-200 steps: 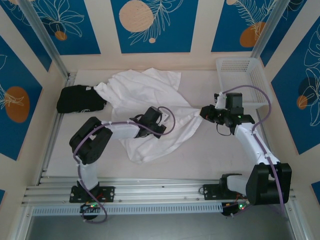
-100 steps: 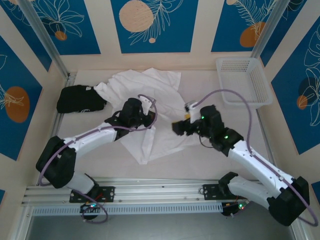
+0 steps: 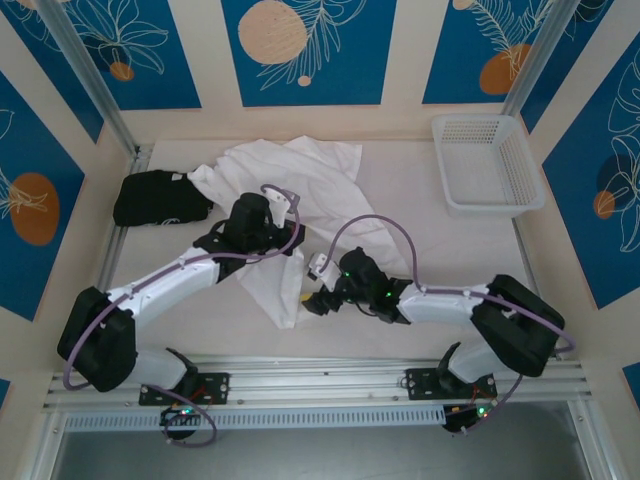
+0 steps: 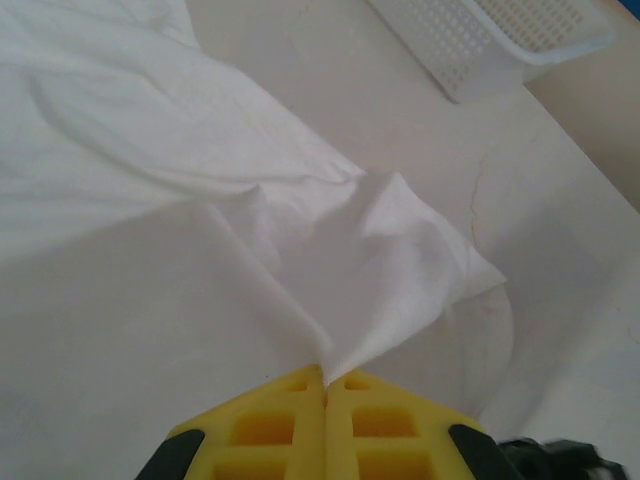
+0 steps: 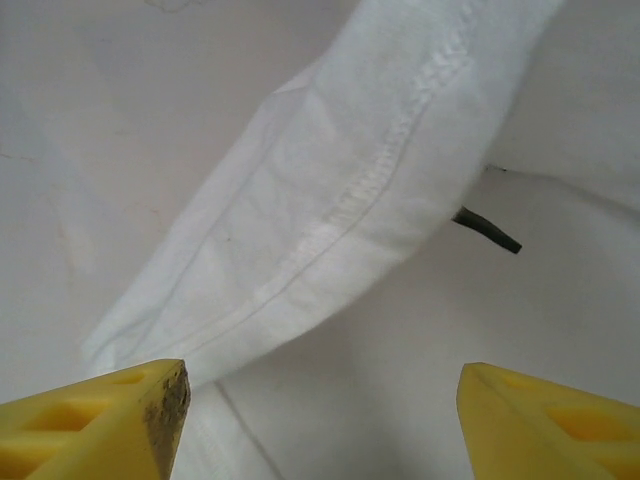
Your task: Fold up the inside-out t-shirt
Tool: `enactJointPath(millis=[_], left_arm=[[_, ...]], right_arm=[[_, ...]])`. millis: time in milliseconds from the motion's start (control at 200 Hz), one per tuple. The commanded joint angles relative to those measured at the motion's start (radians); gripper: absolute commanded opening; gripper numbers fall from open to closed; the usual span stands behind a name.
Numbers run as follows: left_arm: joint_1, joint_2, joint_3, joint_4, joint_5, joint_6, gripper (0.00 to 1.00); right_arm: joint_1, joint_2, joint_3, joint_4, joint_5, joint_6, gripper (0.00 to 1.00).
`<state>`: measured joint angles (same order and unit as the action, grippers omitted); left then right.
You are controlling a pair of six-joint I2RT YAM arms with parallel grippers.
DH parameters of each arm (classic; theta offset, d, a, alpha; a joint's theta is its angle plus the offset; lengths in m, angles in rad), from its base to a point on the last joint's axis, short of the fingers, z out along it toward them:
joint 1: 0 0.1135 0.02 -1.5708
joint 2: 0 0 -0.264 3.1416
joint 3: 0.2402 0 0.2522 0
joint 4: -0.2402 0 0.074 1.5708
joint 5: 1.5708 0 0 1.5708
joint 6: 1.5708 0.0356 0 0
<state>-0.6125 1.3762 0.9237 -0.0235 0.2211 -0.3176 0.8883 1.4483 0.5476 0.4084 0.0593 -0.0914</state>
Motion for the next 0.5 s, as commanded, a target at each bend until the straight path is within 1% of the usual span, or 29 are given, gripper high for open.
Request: enactJointPath(millis=[0,115,210,320,430,495], left_arm=[[0.009,-0.036,0.045,-0.075,0.04,-0.026,0.0],[0.009,-0.072,0.077,-0.127,0.062,-0.029,0.0],[0.009,-0.109,0.084,-0.141,0.067,-0.026,0.0],[0.007,-0.136,0.092,-0.153,0.064,-0.016,0.0],[0.008,-0.155,0.1,-0.175,0.068,0.005,0.0],[0.008,-0.168,0.102,-0.19,0.056,0.02,0.0]], right_arm=[[0.0,0.059,0.0,0.187,0.056,-0.067,0.69],[-0.003,0.076,-0.022,0.261,0.105,-0.072,0.67],[-0.006,0.066,-0.037,0.278,0.16,-0.072,0.64],[-0.002,0.052,-0.052,0.292,0.14,-0.082,0.6],[0.005,0.07,-0.059,0.338,0.172,-0.084,0.57],[-0.008,0.092,-0.061,0.384,0.206,-0.075,0.54]])
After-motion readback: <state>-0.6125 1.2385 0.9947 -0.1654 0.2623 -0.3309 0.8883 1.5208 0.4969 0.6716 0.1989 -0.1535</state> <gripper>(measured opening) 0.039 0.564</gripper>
